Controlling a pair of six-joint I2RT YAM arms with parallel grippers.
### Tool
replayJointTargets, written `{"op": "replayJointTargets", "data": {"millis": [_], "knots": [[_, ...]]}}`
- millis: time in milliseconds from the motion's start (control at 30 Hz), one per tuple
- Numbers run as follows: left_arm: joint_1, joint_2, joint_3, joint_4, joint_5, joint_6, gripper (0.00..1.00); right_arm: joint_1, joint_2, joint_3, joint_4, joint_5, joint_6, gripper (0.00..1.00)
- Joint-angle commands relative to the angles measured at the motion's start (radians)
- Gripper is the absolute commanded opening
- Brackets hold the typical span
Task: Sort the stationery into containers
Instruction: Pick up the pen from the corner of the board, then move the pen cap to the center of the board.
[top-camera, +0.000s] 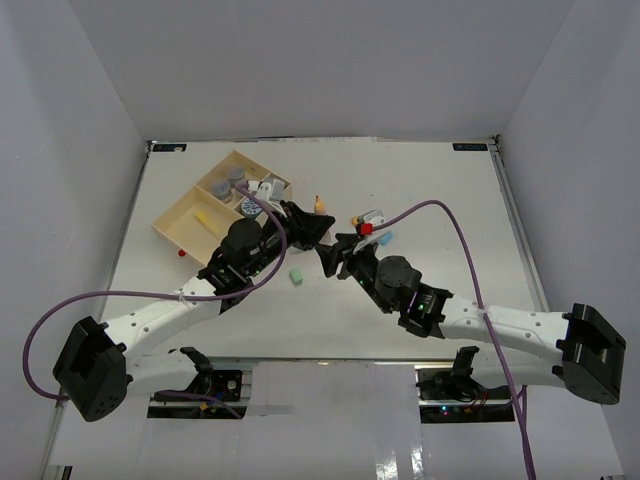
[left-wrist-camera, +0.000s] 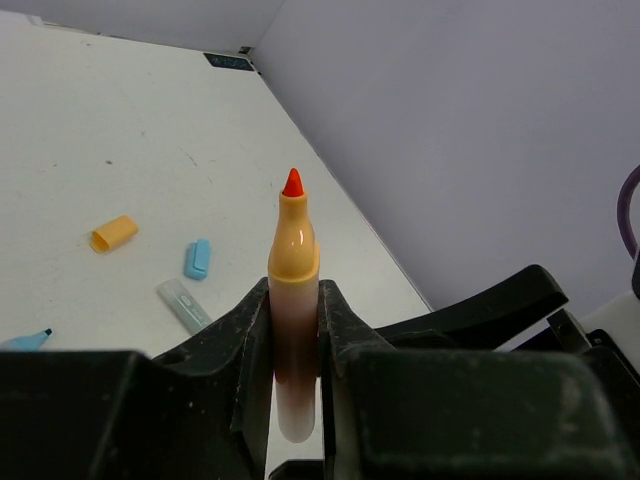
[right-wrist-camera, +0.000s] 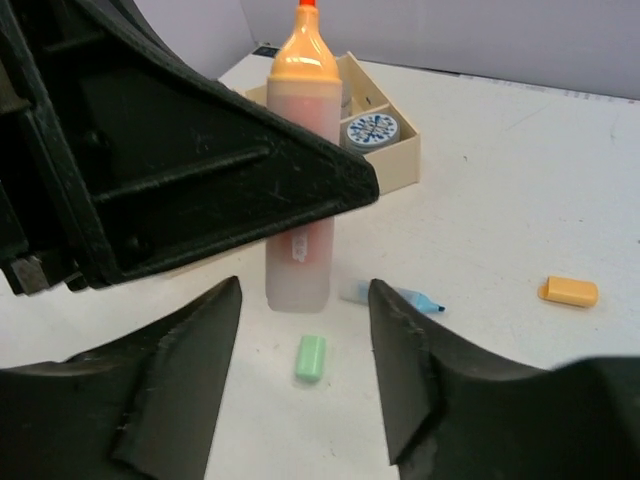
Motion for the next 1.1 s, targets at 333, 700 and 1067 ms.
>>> {"op": "replayJointTargets", "data": {"millis": [333,700,1067], "knots": [[0.153,-0.014,0.09,-0.187,0.073,0.152,0.0,-0.089,-0.135,-0.083,-0.246,0.03,0.046,0.95],[0.413,0.061,0.294,-0.624,0.361,0.396,0.0,-0.52,0.254,0.302,-0.665,-0.246,0.085,0.92],[0.431,0.014,0.162,-0.584,0.49,0.502,0.0,-0.605,0.76,0.696,-0.746,-0.3,-0.034,0.9]]}}
